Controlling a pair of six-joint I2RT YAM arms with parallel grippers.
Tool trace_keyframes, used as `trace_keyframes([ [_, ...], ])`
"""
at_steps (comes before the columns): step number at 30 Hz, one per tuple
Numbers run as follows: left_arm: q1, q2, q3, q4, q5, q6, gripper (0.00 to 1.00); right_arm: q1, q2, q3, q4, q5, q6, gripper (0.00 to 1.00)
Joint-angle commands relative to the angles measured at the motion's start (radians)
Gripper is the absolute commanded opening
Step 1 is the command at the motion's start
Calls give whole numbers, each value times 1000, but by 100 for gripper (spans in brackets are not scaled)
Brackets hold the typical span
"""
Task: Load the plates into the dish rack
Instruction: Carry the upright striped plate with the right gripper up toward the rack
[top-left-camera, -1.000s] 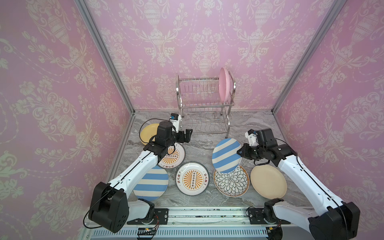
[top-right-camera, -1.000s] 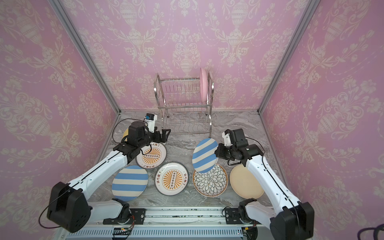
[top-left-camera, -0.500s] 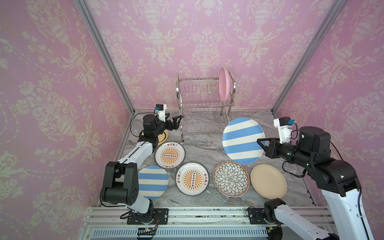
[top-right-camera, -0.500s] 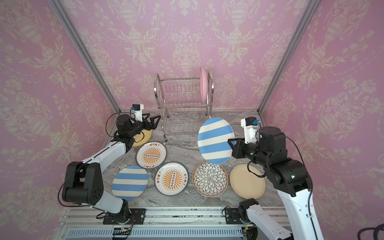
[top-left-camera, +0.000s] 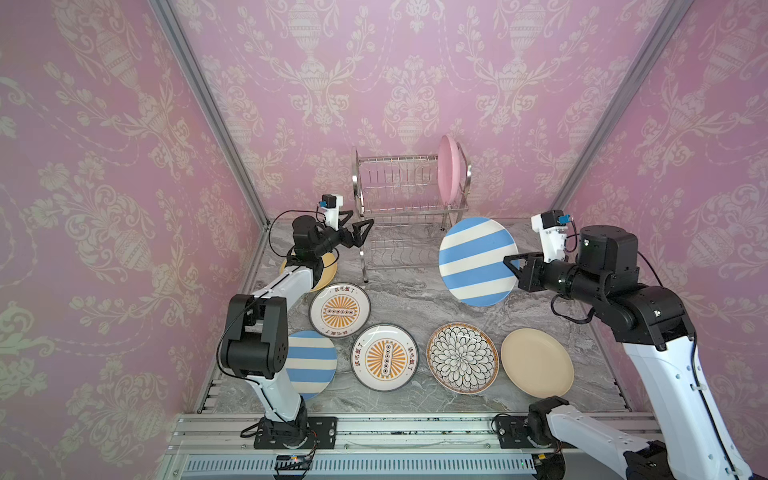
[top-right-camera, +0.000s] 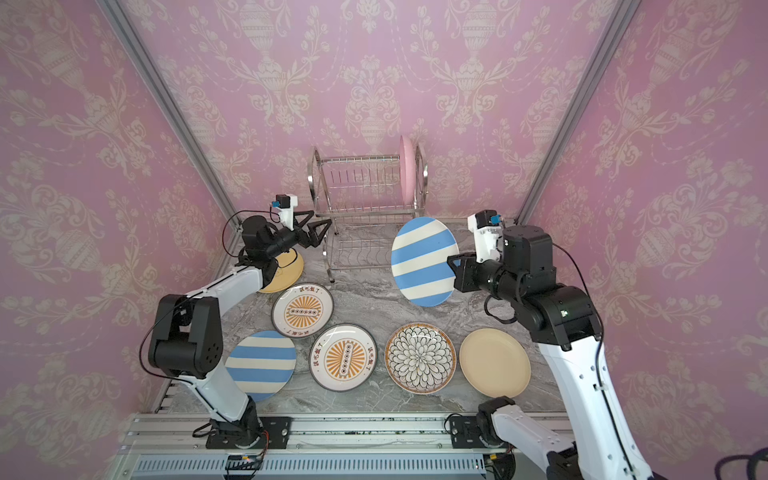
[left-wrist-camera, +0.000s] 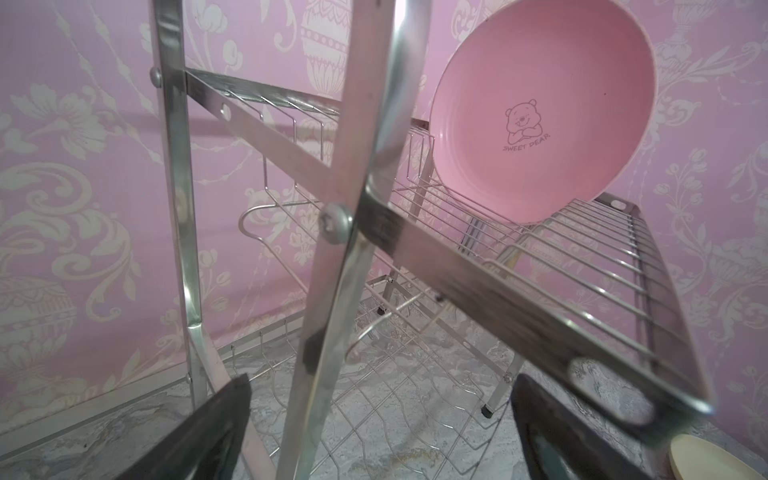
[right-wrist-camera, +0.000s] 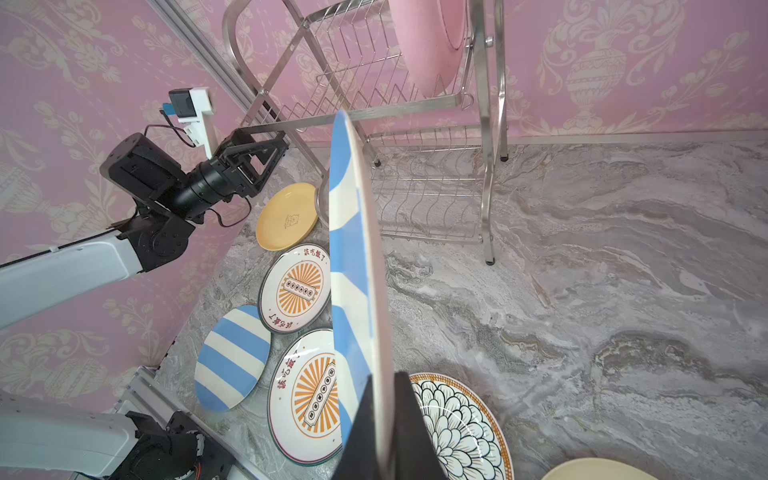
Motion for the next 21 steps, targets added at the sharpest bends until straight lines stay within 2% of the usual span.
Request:
trace_keyframes([
  [1, -25, 36, 47, -42, 47, 64, 99, 7, 28, 65, 16, 27, -27, 0],
  [7, -38, 46, 59, -70, 55, 84, 99, 7, 50, 78, 25, 55, -33, 0],
  [21, -139, -27, 39, -193, 57, 149, 99, 7, 114, 151, 14, 76, -72, 0],
])
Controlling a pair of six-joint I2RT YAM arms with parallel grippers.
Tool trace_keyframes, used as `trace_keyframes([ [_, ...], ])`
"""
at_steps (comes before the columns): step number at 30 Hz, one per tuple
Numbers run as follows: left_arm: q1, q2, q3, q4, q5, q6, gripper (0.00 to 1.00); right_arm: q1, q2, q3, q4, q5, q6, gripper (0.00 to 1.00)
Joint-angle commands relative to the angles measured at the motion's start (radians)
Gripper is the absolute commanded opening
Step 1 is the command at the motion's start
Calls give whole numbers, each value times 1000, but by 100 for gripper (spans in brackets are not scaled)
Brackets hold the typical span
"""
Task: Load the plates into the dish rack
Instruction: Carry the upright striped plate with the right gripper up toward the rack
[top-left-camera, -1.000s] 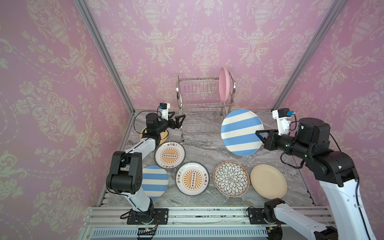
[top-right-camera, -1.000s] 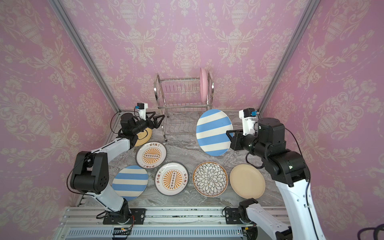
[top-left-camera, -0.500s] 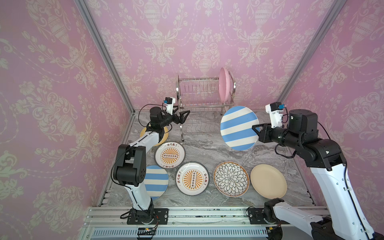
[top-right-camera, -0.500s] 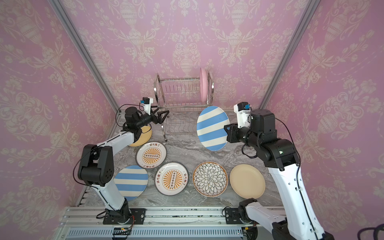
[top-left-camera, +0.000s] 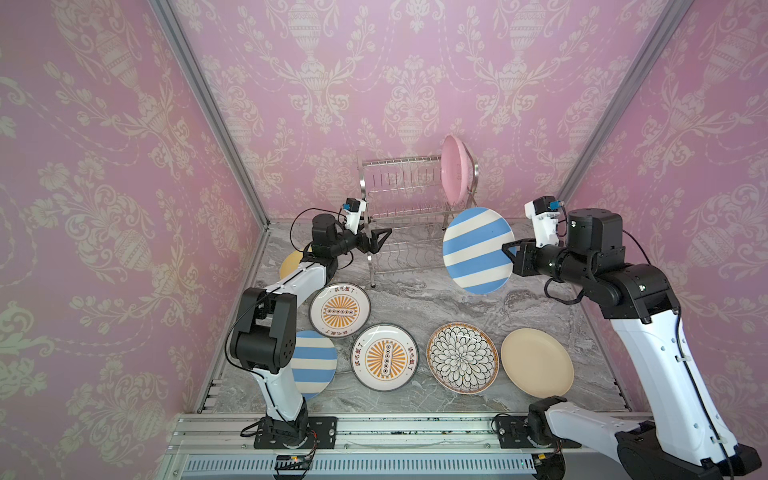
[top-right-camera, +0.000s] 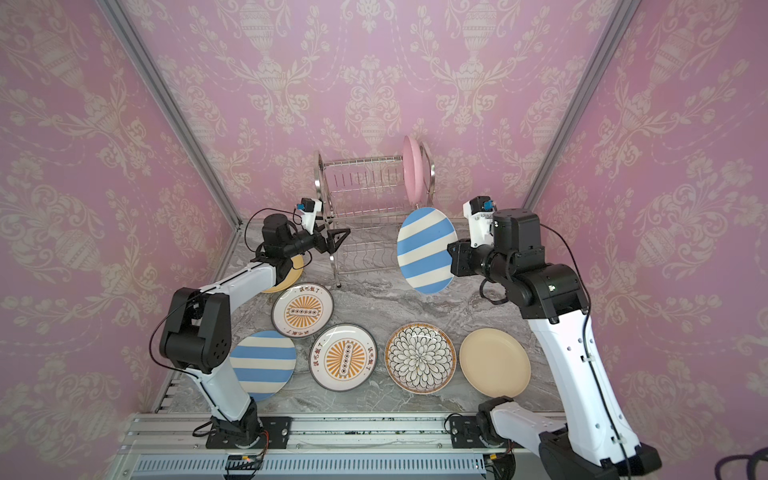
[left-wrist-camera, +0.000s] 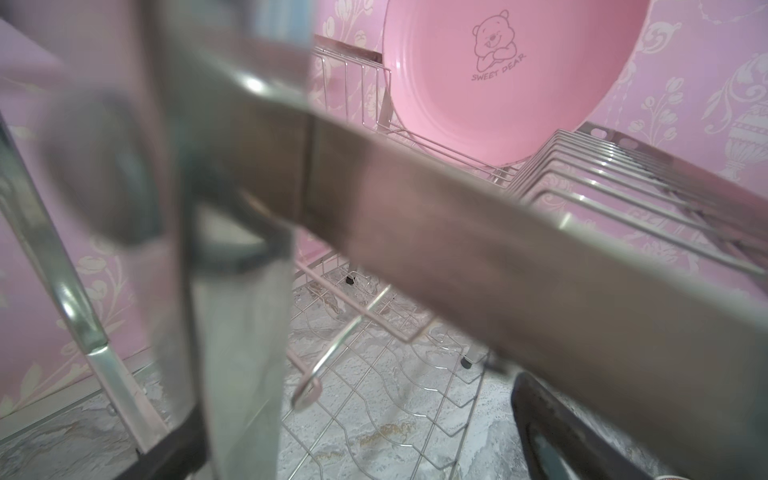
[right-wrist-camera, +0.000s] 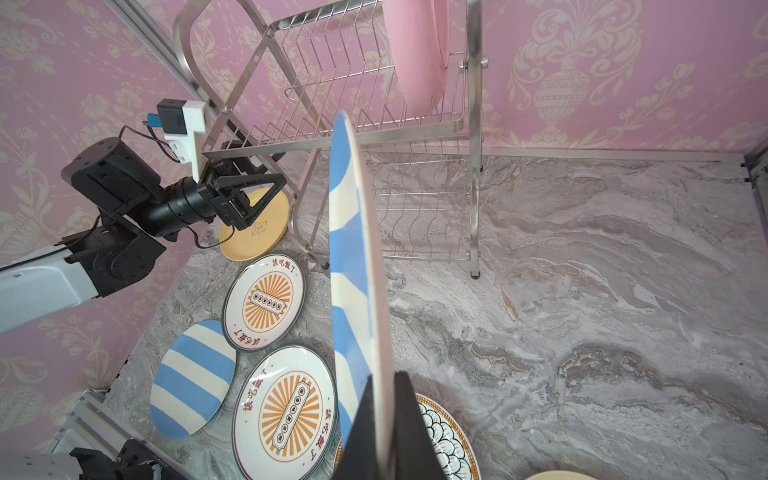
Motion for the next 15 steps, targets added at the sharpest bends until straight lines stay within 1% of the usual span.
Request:
trace_keyframes([
  [1, -34, -68, -8, -60, 44, 37, 99, 7, 0, 59, 11, 6, -30, 0],
  [3, -48, -92, -32, -55, 41, 28, 99, 7, 6, 92, -24, 14, -57, 0],
  [5, -63, -120, -61, -51, 35, 17, 99, 7, 5, 128, -52, 58, -79, 0],
  [8, -82, -166, -108, -77, 12, 29, 99, 6, -3, 176, -50, 110, -100, 0],
  [11, -85, -196, -147, -84, -1, 19, 99, 6, 5, 219, -9, 115, -104, 0],
  [15, -83, -243, -193, -128, -49, 30, 99, 7, 34, 244, 102, 117, -93, 0],
])
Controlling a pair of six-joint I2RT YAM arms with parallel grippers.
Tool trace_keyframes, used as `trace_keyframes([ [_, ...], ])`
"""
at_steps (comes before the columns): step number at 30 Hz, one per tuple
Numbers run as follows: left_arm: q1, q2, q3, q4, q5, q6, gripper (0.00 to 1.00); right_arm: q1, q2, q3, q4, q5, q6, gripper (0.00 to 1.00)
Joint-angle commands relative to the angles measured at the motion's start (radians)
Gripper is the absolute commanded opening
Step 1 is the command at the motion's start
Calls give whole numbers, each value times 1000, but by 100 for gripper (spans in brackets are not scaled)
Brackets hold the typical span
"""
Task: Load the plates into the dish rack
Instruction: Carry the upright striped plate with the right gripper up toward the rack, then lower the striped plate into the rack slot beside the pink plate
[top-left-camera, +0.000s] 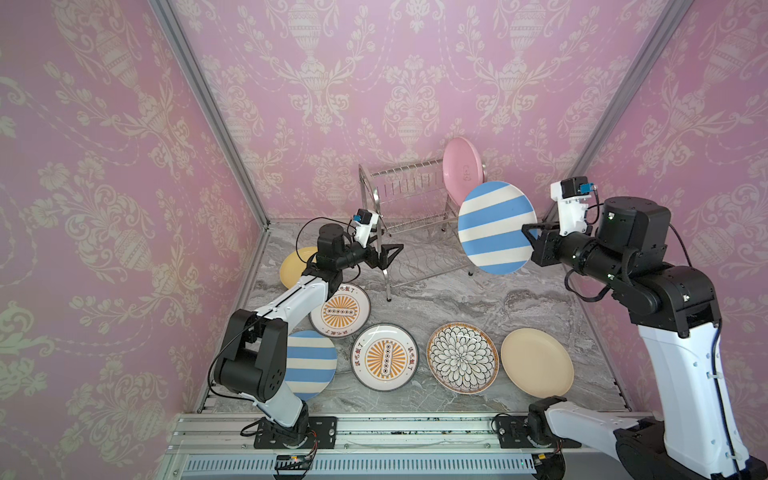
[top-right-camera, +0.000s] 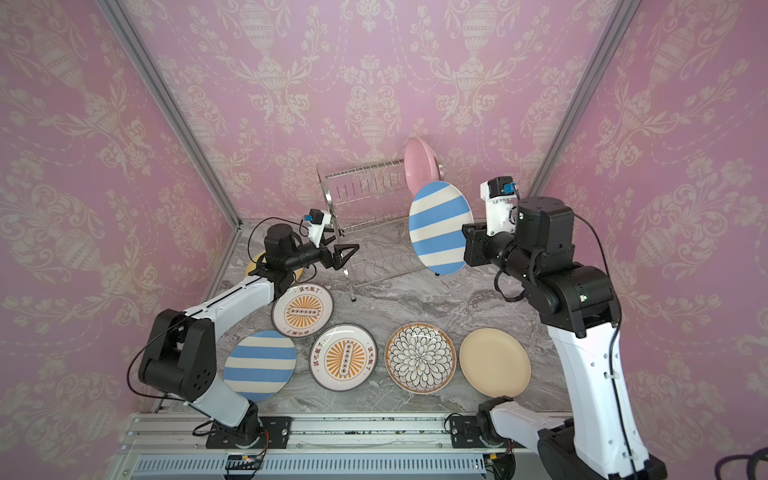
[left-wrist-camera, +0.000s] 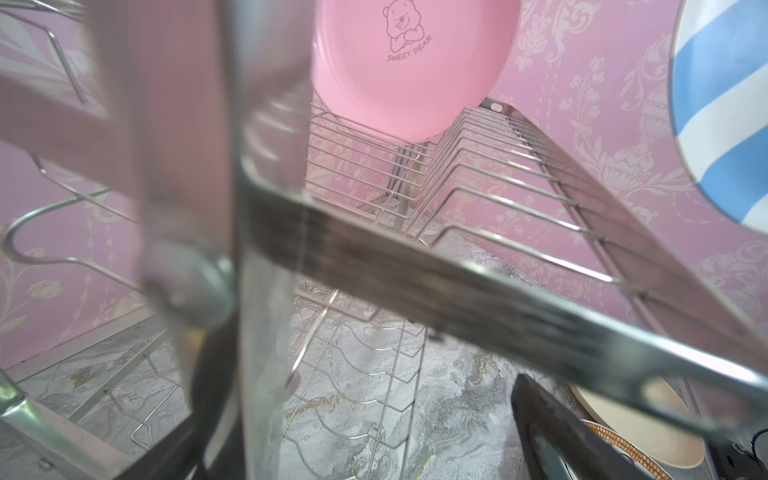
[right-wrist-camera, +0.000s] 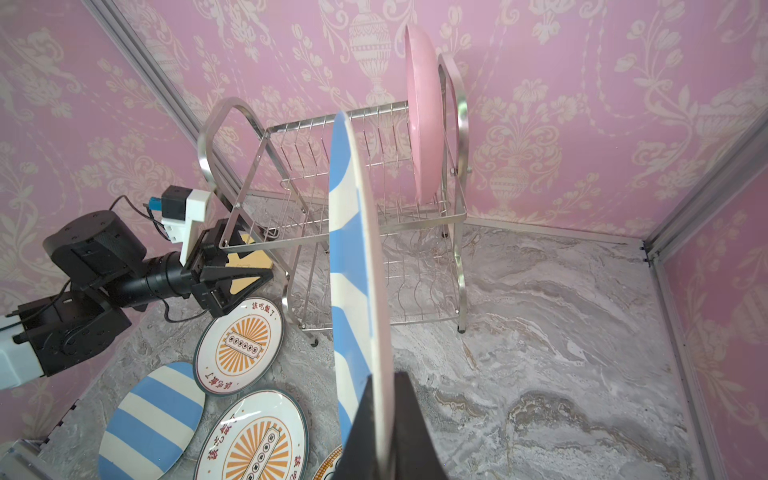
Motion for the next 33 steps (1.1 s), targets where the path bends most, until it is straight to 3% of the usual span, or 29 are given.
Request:
trace_keyframes([
  [1, -4, -60, -53, -51, -47, 24, 99, 8, 28, 35, 156, 12, -19, 0],
  [9, 14, -150, -119, -144, -104, 25, 99, 52, 126, 32, 389, 40, -112, 0],
  [17, 29, -282, -222, -176, -183, -38, 99, 123, 241, 59, 531, 234, -251, 0],
  [27, 38, -399, -287, -307, -235, -16, 99, 130, 455, 227, 541, 294, -274, 0],
  [33, 42, -430, -303, -293, -250, -35, 99, 130, 529, 251, 566, 342, -277, 0],
])
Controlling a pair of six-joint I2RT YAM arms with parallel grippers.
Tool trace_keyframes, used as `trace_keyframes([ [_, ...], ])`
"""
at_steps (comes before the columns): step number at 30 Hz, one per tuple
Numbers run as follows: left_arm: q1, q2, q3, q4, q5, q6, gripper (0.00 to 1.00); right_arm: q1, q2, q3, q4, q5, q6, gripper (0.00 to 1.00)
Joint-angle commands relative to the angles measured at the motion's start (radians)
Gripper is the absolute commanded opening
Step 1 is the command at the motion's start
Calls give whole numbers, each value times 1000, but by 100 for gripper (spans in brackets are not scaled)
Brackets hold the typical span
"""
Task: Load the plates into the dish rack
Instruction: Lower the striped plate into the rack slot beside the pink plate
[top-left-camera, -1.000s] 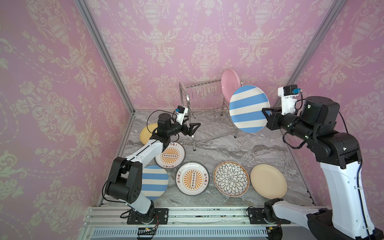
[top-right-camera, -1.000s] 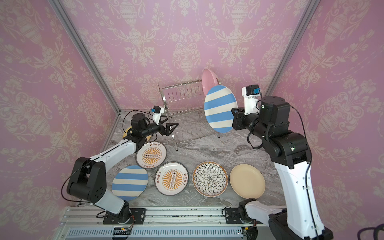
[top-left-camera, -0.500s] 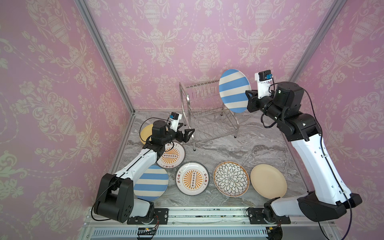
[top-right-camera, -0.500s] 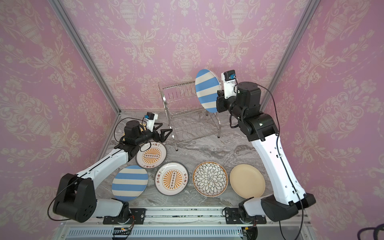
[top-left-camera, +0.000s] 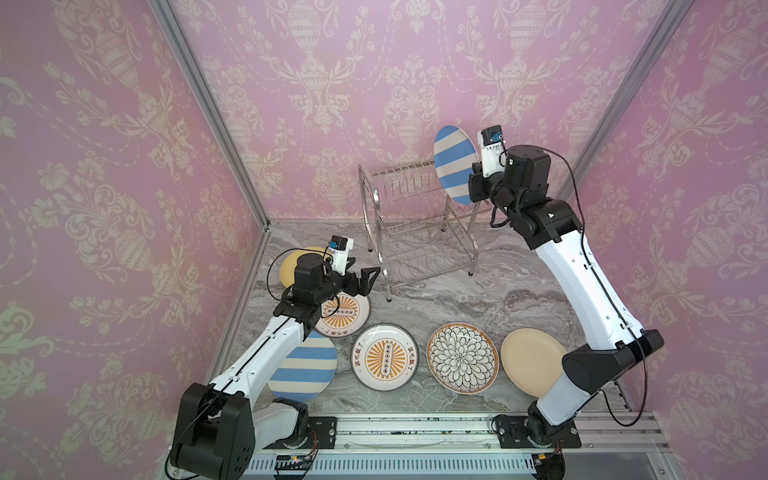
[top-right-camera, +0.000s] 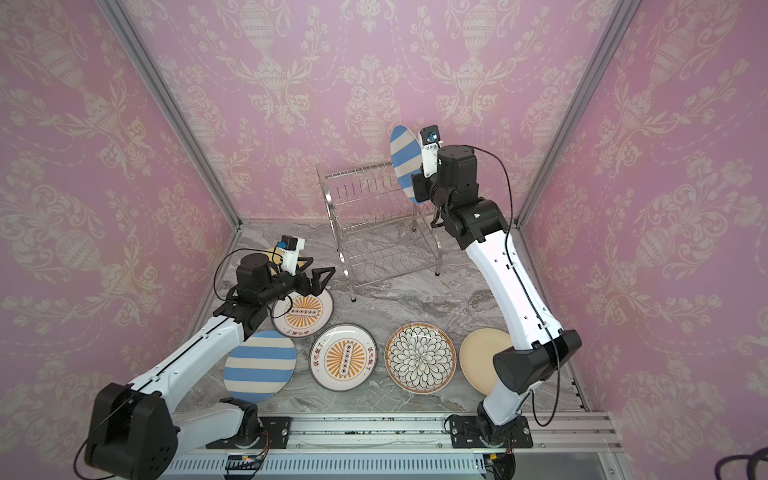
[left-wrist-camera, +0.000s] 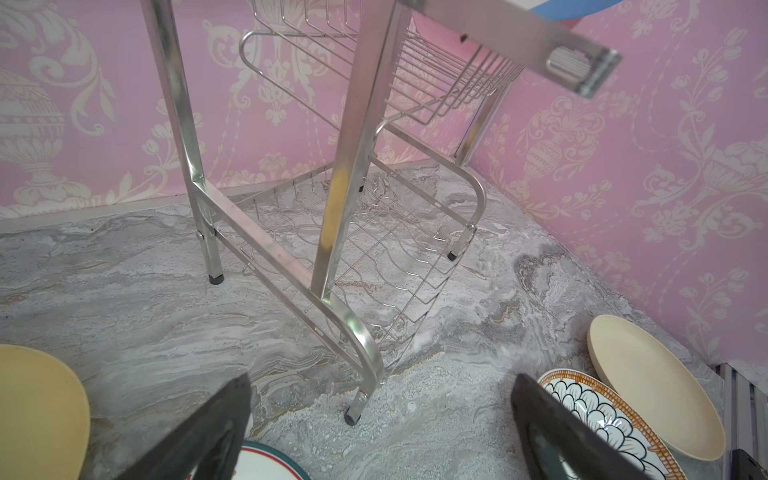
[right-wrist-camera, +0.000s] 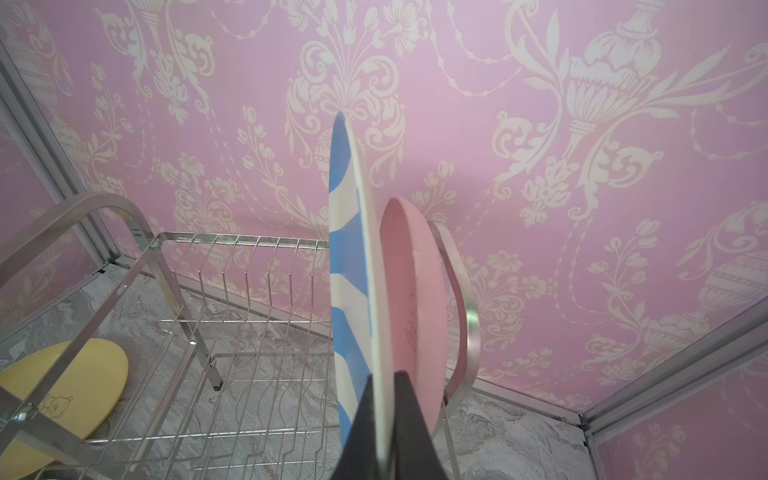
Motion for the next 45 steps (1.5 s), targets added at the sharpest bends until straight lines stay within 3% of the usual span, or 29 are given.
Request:
trace_keyframes([
  [1, 11, -16, -10, -27, -21, -7, 99, 4, 11, 37, 74, 50, -15, 0],
  [22, 19, -5, -17, -36, -19, -18, 99, 7, 152, 109, 105, 117, -51, 0],
  [45, 33, -9, -12, -41, -10, -21, 99, -1, 156, -19, 154, 130, 18, 2],
])
